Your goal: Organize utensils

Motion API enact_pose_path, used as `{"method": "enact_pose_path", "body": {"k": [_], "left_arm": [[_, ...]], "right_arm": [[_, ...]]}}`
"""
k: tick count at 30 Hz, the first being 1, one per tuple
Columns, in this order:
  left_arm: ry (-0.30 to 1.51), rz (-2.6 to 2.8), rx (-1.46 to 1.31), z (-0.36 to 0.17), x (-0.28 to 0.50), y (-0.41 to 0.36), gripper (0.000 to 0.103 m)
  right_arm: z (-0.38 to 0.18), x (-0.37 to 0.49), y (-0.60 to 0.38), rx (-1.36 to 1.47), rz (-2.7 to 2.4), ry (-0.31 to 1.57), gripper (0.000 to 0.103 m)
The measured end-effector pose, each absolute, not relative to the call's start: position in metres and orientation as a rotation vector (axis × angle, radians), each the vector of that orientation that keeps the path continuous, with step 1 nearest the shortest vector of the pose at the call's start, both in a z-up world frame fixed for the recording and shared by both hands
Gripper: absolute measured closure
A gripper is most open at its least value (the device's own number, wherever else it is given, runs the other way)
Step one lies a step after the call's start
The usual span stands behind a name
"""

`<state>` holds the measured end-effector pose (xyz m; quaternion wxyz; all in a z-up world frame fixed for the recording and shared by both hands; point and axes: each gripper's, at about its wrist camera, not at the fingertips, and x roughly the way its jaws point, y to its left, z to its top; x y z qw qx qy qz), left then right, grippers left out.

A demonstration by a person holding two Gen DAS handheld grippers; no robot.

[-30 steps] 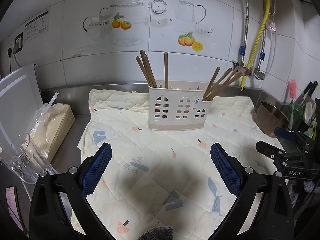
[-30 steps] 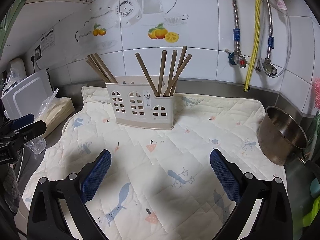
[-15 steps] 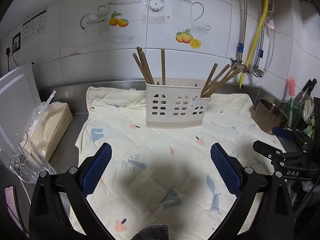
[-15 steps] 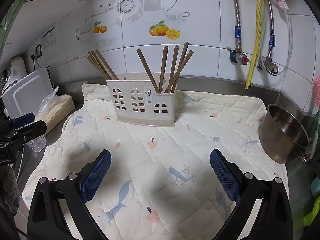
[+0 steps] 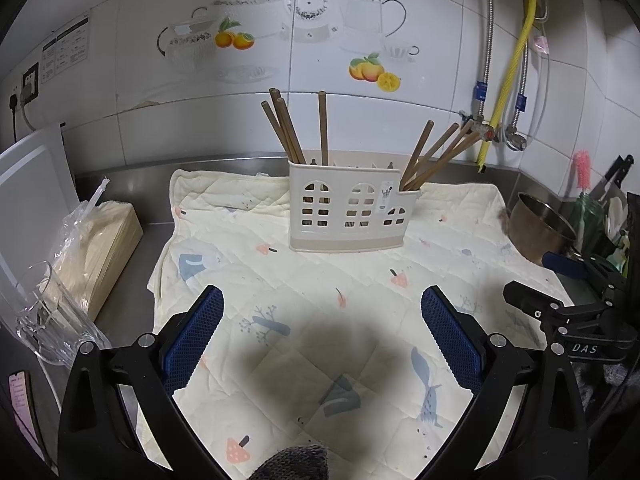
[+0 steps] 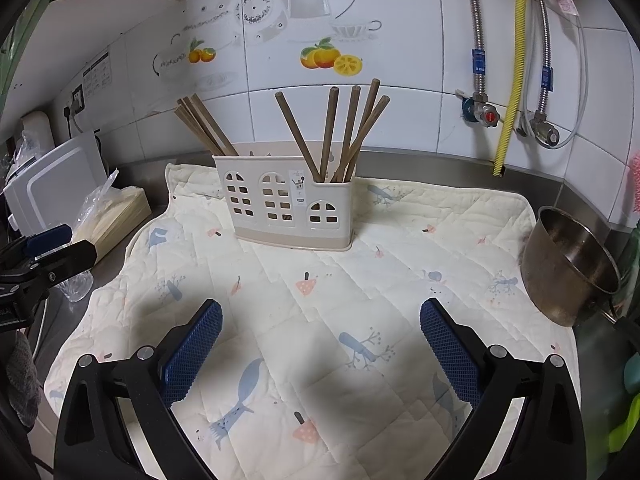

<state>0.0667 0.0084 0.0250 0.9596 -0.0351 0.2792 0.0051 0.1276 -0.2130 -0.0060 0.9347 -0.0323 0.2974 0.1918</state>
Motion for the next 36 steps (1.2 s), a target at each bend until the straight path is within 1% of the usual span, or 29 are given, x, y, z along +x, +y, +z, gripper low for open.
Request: {"method": "enact_pose_path", "body": {"k": [36], "left_arm": [[0.584, 0.0, -0.074, 0.0187, 0.0692, 0.0091, 0.005]], "right_arm": [[-0.0071, 0.1269, -0.2077, -0.079, 0.398, 0.619, 0.007]]}}
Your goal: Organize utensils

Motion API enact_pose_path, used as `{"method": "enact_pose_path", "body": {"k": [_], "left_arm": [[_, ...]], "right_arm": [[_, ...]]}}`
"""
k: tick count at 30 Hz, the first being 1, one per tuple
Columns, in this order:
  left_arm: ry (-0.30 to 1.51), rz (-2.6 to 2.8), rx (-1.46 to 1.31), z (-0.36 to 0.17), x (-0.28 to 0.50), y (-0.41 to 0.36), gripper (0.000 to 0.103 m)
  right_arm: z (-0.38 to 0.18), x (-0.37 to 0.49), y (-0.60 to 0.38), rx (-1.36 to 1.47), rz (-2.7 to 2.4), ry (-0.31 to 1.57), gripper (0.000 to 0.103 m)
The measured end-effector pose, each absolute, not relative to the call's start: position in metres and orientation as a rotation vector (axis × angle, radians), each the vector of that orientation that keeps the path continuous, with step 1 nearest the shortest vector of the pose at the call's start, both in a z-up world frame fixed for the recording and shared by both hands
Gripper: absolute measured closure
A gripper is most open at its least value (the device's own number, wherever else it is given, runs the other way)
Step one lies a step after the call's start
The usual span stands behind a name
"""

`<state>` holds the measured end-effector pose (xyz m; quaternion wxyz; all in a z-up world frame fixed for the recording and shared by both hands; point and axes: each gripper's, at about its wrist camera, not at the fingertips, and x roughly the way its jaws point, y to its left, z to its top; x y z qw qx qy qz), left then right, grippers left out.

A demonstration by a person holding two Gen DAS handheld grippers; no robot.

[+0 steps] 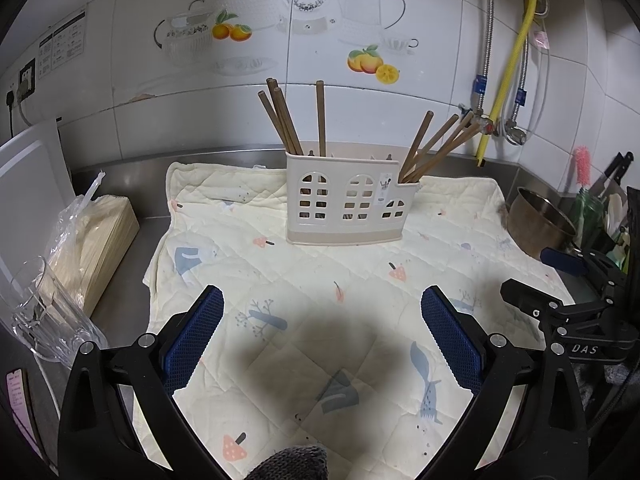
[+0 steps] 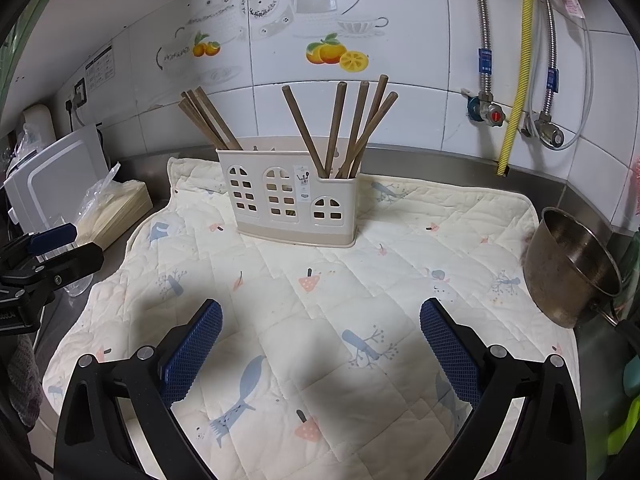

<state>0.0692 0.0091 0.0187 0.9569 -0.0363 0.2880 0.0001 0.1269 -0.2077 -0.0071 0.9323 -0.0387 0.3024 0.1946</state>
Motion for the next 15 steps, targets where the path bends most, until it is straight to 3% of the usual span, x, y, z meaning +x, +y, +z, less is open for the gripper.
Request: {"method": "enact_pose_path", "body": {"k": [15], "left_arm": [[0.584, -0.007, -0.082, 0.0171, 0.0682, 0.0098, 0.005]], "right_arm": [[-0.0091, 0.1259, -0.2045, -0.085, 0.403, 0.621, 0.007]]}}
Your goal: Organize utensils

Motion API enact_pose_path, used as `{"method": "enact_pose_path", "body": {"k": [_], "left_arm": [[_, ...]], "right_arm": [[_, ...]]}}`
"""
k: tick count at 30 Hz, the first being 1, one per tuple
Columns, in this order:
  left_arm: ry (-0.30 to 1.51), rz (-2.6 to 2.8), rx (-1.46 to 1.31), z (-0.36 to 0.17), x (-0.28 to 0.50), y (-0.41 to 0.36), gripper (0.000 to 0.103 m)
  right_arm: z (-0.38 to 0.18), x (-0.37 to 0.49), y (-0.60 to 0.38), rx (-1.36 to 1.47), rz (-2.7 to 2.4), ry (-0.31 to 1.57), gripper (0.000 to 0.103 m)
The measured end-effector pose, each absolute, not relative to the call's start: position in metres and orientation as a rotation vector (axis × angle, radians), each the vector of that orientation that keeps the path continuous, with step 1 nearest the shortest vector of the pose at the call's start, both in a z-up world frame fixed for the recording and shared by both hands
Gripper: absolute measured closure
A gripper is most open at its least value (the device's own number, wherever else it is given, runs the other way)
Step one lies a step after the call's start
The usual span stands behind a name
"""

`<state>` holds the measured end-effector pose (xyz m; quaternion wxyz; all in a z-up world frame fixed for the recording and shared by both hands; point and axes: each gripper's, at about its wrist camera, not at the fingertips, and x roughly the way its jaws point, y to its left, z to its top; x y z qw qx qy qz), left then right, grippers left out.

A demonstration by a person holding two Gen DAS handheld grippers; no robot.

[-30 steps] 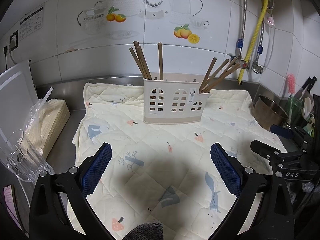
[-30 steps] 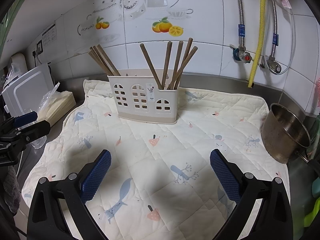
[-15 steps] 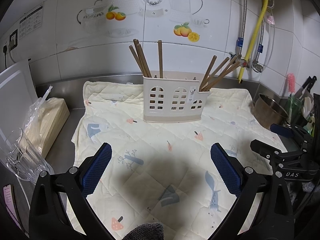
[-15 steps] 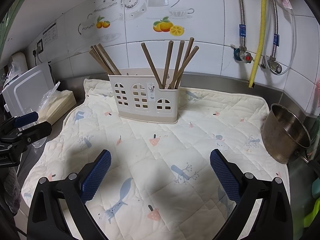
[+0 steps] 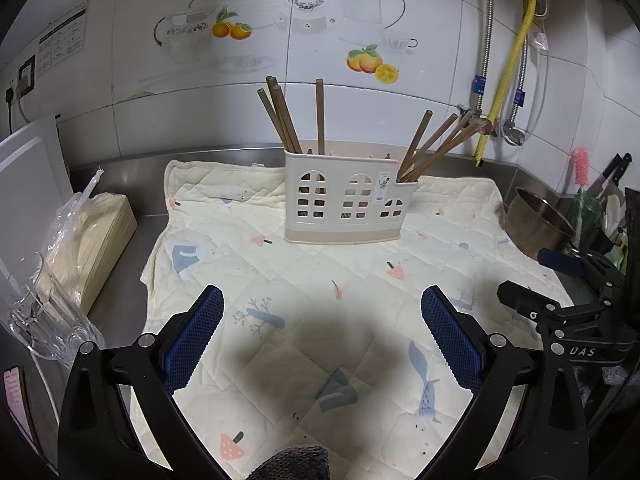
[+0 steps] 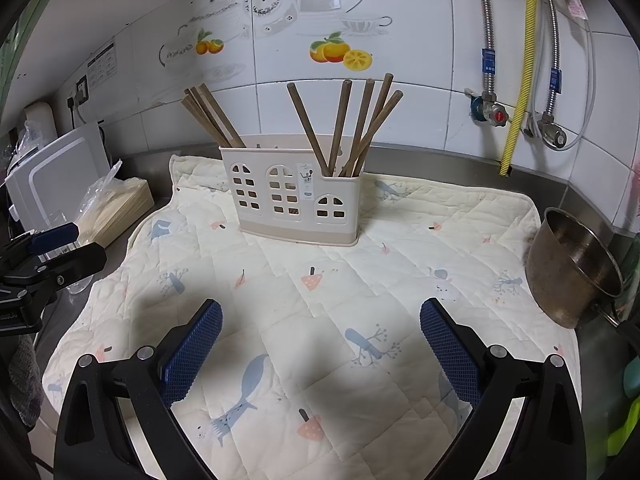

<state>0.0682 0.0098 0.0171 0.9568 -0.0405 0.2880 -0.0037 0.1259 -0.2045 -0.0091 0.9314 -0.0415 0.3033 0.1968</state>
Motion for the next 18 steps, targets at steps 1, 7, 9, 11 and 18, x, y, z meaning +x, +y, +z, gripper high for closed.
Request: {"method": "enact_pose_path", "body": {"k": [1, 7, 9, 11, 18], "left_arm": [[0.585, -0.007, -0.081, 0.017, 0.0684, 0.0097, 0.005], [0.583, -0.012, -0.084, 0.017, 0.0687, 0.0104, 0.005], [0.578, -0.009, -0.085, 0.0172, 0.0682, 0.0106, 0.005], [0.578, -0.004, -0.08, 0.0169, 0.068, 0.0103, 0.005], [0.597, 0.004, -0.069, 0.0157, 0.0705, 0.0091, 0.005]], "right_arm": [[-0.0092, 0.1259, -0.2043, -0.085, 0.403, 0.621, 0.007], [-0.0099, 0.1259, -0.2031, -0.087, 0.404, 0.623, 0.007], [-0.01, 0.1251, -0.2029, -0.087, 0.405, 0.621, 0.007], [-0.01, 0.1255, -0.2031, -0.086, 0.404, 0.62, 0.007], [-0.0118, 0.1243, -0.2035, -0.084, 0.405, 0.621, 0.007]]}}
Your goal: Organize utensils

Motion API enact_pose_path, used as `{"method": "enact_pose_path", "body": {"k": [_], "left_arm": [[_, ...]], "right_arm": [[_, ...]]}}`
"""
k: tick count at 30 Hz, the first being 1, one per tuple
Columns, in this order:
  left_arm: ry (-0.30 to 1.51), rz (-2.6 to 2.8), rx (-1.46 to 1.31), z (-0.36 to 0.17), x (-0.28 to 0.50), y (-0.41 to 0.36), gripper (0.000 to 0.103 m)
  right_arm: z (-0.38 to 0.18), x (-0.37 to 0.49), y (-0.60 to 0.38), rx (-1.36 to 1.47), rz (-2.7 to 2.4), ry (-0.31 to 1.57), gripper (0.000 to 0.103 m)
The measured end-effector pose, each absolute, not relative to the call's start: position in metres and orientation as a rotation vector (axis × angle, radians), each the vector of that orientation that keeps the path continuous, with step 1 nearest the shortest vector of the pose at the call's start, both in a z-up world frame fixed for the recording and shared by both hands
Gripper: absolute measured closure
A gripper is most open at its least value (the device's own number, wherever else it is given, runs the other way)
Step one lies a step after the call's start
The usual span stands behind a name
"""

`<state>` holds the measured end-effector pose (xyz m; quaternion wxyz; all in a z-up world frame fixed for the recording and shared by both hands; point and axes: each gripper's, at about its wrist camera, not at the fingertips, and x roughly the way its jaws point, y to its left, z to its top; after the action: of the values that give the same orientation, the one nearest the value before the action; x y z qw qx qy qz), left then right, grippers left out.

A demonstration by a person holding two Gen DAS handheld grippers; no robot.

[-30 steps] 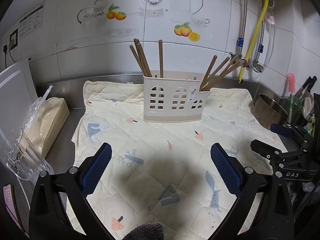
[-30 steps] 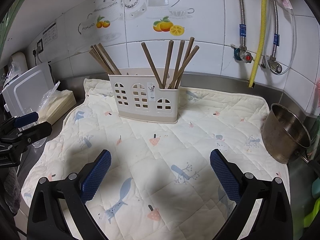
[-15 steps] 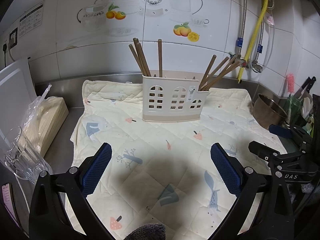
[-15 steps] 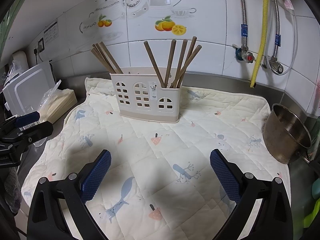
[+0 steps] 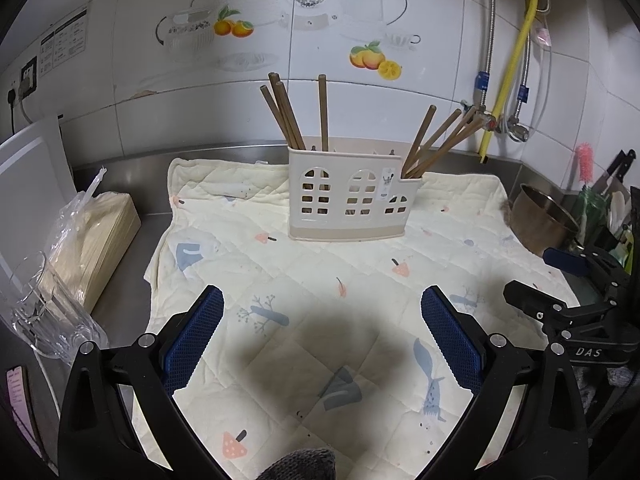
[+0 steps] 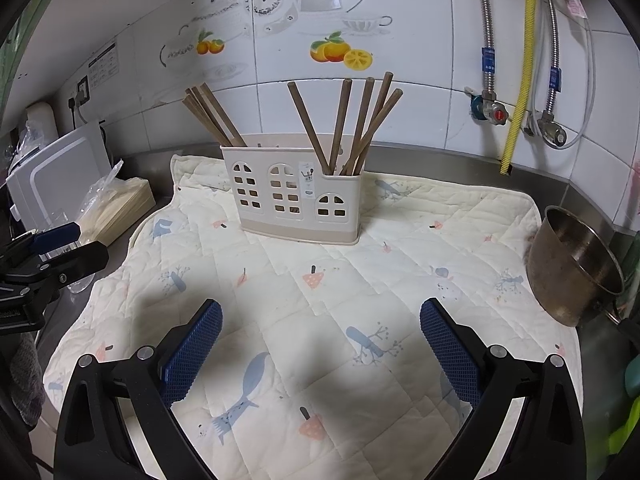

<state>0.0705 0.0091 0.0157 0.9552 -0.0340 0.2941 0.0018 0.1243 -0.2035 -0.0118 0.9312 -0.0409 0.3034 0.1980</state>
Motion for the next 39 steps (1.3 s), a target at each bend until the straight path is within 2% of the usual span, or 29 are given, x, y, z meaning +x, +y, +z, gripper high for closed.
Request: {"method": "enact_pose_path", "body": {"k": [39], "left_arm": [[0.658, 0.012, -0.084, 0.0, 0.076, 0.015, 0.005]], "right_arm": [[-0.024, 0.129, -0.212, -0.087, 0.402, 0.659, 0.007]]}}
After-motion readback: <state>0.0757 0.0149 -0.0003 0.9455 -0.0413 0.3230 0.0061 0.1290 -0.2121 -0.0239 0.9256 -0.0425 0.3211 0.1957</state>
